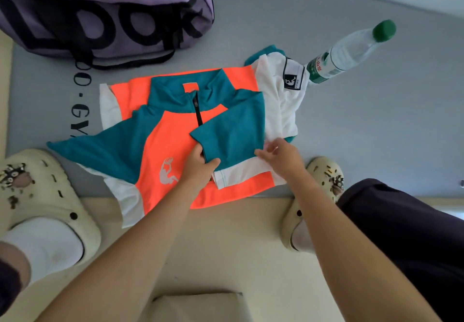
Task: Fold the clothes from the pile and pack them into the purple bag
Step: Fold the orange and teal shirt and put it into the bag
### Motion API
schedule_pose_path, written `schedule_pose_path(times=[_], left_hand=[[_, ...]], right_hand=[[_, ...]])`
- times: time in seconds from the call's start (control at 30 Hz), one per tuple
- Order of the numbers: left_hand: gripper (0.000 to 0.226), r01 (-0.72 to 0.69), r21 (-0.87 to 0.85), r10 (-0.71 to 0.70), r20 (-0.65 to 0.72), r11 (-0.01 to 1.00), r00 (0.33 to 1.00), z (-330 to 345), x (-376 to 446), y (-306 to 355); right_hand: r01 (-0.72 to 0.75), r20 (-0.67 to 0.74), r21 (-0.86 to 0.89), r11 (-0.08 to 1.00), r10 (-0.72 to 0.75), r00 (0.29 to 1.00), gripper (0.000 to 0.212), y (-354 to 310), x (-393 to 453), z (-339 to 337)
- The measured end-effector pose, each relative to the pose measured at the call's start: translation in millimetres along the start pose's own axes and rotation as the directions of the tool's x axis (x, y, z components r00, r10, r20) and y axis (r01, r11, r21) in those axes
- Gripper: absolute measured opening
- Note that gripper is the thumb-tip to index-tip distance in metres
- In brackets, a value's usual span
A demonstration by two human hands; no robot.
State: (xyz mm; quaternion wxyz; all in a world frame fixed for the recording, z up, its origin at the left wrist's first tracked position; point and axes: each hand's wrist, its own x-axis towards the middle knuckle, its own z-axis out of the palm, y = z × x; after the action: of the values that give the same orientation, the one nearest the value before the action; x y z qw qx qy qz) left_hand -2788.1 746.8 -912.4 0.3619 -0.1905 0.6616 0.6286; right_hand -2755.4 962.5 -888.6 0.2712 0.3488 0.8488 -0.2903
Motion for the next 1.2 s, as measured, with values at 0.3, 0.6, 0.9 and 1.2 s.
schedule_pose_path(times=[0.3, 0.6, 0.9, 1.2], left_hand=[[0.006, 0.067, 0.186, -0.071, 0.015, 0.980, 0.997, -16, 0, 12], [0.037, 0.050, 0.878, 0.433, -0.284, 0.477, 0.856, -174, 8, 52], [0.039, 0.104, 0.965, 0.090, -0.129, 0.242, 0.988, -256, 16, 61], [0.042, 0.229, 0.721, -0.070, -0.245, 0.654, 0.967, -273, -6, 55]], right_hand=[[0.047, -0.196, -0.128, 0.991, -0.072, 0.978, 0.034, 9, -34, 5], [0.668, 0.034, -0.422, 0.613, -0.726, 0.687, 0.069, -124, -51, 92], [0.576, 0.030, -0.500, 0.647, -0.651, 0.758, 0.090, -130, -30, 142], [0.576, 0.072, -0.462, 0.674, -0.619, 0.782, 0.090, -139, -32, 139]])
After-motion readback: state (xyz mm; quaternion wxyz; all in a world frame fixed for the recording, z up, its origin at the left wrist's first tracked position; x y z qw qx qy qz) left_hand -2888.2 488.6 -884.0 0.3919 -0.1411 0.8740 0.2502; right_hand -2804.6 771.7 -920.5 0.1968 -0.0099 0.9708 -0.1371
